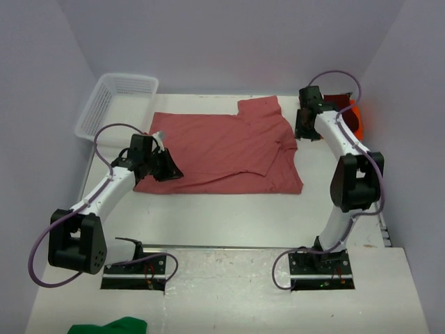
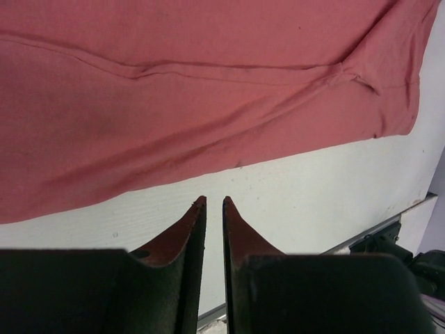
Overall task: Fold and stack the t-shirts
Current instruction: Fold the flattened tshirt in 1/3 of the way
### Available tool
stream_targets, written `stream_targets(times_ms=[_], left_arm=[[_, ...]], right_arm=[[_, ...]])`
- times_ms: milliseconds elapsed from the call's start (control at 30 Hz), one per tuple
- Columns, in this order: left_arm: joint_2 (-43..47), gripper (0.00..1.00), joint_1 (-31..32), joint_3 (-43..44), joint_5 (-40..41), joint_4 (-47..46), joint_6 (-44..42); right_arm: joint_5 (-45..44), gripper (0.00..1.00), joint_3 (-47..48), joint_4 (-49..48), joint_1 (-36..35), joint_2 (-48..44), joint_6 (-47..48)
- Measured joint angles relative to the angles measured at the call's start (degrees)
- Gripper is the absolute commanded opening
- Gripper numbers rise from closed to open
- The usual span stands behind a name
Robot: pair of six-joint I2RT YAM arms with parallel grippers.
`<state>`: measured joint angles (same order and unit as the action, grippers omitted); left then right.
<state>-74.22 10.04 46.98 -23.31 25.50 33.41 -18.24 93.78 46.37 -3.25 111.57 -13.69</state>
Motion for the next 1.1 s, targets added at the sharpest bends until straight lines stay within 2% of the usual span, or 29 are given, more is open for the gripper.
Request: stream_targets(times_ms=[33,100,233,300,467,700,1100], left_arm=[[0.0,0.16,0.1,0.0,0.6,-0.2,0.0],[0.0,0.16,0.4,0.0,1.8,-0.3,0.0],[0.0,0.16,0.7,0.0,3.4,-0.6,0.0],[0.2,0.16,0.9,0.0,3.7,-0.6,0.1],[1.8,0.17,1.7,0.0,3.6,-0.6,0.1],[1.7,0.17,2.4,0.0,2.3,-0.6,-0.3],[0.6,0.18,3.2,0.0,1.6,-0.6,-1.5]], right_arm=[[0.6,0.53,-1.7,-0.7,-2.2,-3.3,-0.2],[3.3,0.53,-4.0,-1.9,-6.3,-8.4,-0.4],[12.0,0.41,-7.8,-5.5,-10.7,-13.2,-1.6],[13.9,0.38,-7.9,-5.8,-10.2,-11.8,-2.4],[16.7,0.43,-8.0,-5.9,-8.9,-4.4,-3.9],[20.8,0.45,-11.5,-7.6,-9.7,-1.8,-6.3],[20.7,0.43,0.8,-6.6,-9.0,8.8,-8.5]])
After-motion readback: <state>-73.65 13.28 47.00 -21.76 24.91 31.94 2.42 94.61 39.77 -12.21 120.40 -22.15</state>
